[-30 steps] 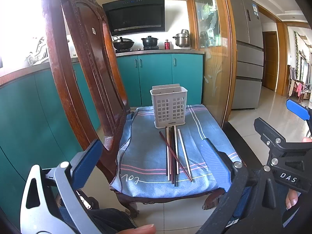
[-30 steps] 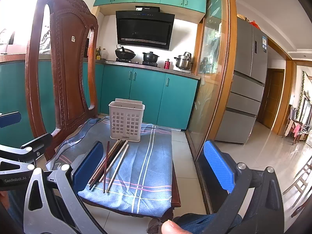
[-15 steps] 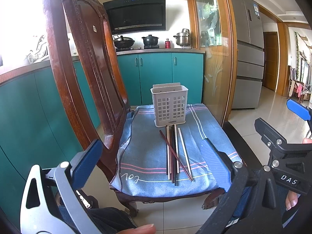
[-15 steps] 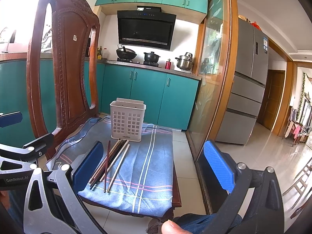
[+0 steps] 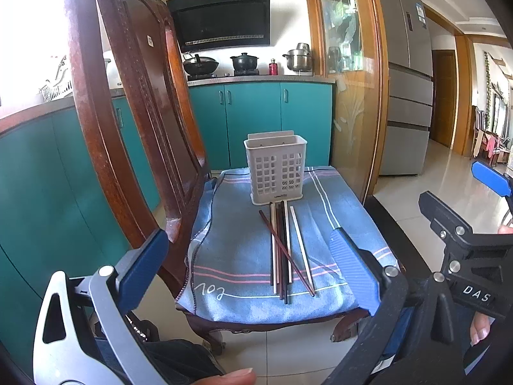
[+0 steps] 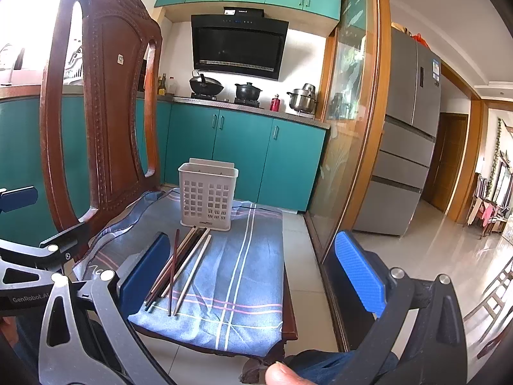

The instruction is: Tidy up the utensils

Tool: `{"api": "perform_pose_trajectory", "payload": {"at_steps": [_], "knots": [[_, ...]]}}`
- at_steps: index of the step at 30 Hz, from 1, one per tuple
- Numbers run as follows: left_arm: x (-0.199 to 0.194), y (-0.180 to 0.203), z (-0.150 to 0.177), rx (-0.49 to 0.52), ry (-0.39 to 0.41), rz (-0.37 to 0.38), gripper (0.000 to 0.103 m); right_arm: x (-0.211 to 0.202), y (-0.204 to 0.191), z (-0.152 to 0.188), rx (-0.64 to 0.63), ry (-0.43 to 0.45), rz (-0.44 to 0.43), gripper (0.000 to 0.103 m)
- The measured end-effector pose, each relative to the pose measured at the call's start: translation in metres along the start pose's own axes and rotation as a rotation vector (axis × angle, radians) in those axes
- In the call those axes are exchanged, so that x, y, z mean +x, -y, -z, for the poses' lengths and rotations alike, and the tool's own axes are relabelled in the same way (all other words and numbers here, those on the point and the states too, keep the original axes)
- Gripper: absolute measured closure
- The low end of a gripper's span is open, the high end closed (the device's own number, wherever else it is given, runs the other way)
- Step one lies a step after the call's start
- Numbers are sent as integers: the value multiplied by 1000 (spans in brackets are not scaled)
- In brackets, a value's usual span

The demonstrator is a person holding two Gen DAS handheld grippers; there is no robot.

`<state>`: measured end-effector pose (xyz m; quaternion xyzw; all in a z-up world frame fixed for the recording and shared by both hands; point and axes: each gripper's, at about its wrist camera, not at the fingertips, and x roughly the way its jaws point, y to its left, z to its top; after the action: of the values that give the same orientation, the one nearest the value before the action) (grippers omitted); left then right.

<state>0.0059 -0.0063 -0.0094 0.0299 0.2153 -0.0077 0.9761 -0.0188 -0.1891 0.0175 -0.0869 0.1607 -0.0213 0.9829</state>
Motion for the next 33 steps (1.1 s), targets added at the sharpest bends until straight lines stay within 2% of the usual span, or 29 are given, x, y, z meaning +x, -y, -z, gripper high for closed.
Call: {"api": "perform_pose_trajectory", "payload": {"at_steps": [11,14,17,18,19,22,24,25,27,29,30,31,33], "knots": [[24,-2,3,-2,-53,2,3,21,3,5,-10,-40,21,3],[46,-1,13,10,-131,16,3,47,13,7,3,-125,0,3],[76,-1,30,9,-250,64,3,101,23,18,50,-288,-88,3],[84,-1,35,6,-286,84,4,121,21,23,58,-348,-129,9],[92,-1,42,5,-320,97,6,140,19,25,69,-397,-157,27],[106,-1,52,12,-362,99,11,203,4,30,117,-527,-262,57],[117,-4,58,3,-384,110,16,245,-16,32,115,-613,-326,66],[121,-4,57,1,-391,115,21,265,-29,33,97,-658,-348,66],[138,-6,54,0,-414,138,29,300,-51,41,57,-738,-348,66],[152,-8,50,-10,-426,154,34,327,-70,49,14,-802,-371,72],[161,-10,46,-21,-430,165,35,336,-76,51,-16,-807,-366,77],[174,-14,40,-40,-437,187,38,337,-77,47,-39,-792,-352,86],[196,-17,30,-64,-451,215,44,343,-75,40,-50,-808,-350,91]]}}
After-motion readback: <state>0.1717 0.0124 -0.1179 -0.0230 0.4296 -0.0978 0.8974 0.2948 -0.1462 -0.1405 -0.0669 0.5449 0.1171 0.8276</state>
